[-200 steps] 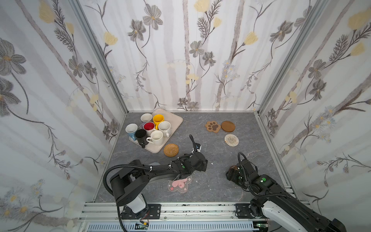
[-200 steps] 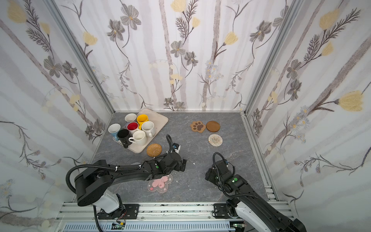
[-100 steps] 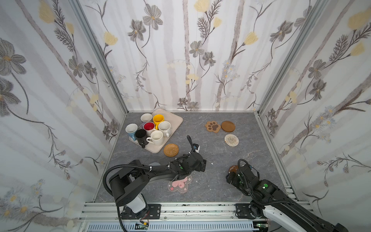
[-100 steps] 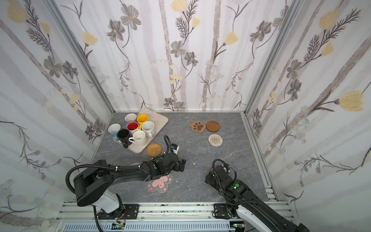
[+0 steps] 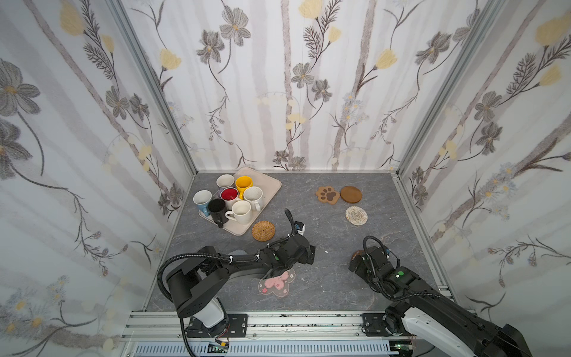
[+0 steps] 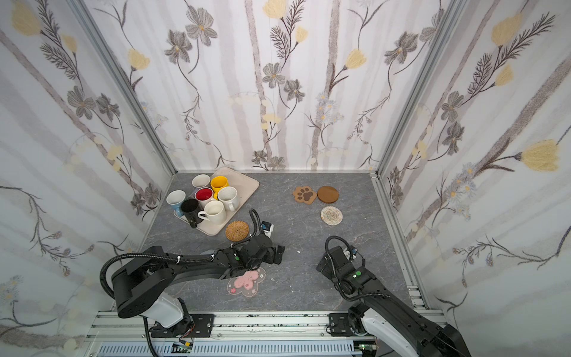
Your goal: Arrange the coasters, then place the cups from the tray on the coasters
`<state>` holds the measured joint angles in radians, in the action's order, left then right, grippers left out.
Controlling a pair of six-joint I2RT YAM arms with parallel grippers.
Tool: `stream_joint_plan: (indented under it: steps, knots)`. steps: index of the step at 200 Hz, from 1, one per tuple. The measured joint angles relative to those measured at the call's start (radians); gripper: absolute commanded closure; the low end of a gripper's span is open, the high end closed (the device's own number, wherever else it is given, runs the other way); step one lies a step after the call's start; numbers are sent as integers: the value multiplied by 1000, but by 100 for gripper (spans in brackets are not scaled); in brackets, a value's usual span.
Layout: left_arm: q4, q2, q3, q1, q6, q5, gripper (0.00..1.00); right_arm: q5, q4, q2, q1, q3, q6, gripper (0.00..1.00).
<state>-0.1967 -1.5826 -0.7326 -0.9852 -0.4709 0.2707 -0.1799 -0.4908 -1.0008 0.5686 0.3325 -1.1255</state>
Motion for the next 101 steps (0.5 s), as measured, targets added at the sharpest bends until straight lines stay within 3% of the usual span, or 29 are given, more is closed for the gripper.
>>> stream_joint_plan:
  steps: [33,58,101]
  knots:
    - [-16,-20,-3,8,0,-11,0,38,18,46,-48,-23,34,9]
    - [-16,-40,-12,10,0,-21,0,113,66,83,-126,-48,38,9]
    - [-21,-44,-16,19,0,-34,0,208,163,-55,-212,-6,91,8]
